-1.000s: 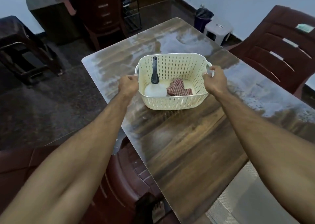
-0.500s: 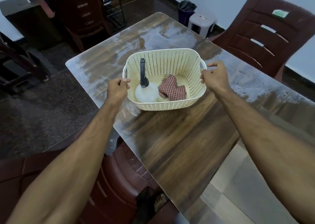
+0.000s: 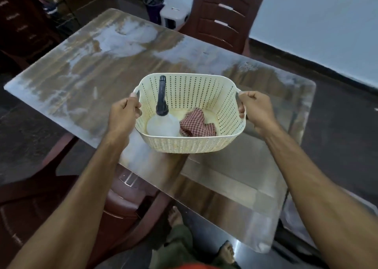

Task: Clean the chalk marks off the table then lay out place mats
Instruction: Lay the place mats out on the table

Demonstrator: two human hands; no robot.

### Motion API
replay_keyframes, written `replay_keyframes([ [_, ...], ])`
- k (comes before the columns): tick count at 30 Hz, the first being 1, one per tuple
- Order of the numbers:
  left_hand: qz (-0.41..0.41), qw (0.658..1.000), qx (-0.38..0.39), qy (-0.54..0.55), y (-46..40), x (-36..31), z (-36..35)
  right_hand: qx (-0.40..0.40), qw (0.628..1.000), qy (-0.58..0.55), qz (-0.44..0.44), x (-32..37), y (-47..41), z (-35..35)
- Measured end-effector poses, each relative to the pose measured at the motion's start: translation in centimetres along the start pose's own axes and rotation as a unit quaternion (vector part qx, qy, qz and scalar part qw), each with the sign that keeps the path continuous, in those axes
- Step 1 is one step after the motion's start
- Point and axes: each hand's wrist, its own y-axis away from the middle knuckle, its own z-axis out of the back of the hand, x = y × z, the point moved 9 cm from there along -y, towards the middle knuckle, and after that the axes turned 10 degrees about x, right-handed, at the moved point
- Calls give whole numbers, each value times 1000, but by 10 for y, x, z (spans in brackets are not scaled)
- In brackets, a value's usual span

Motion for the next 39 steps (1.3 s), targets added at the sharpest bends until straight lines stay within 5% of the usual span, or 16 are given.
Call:
replay_keyframes([
  [10,1,989,145,-18,89,-3,-196,-92,995,20,-44,-89,111,211],
  [21,2,936,324,-134,197,9,-406,-251,963,0,-97,-204,226,397],
  [39,75,868,378,-312,229,185,-563,-268,926,60,-259,-415,242,471],
])
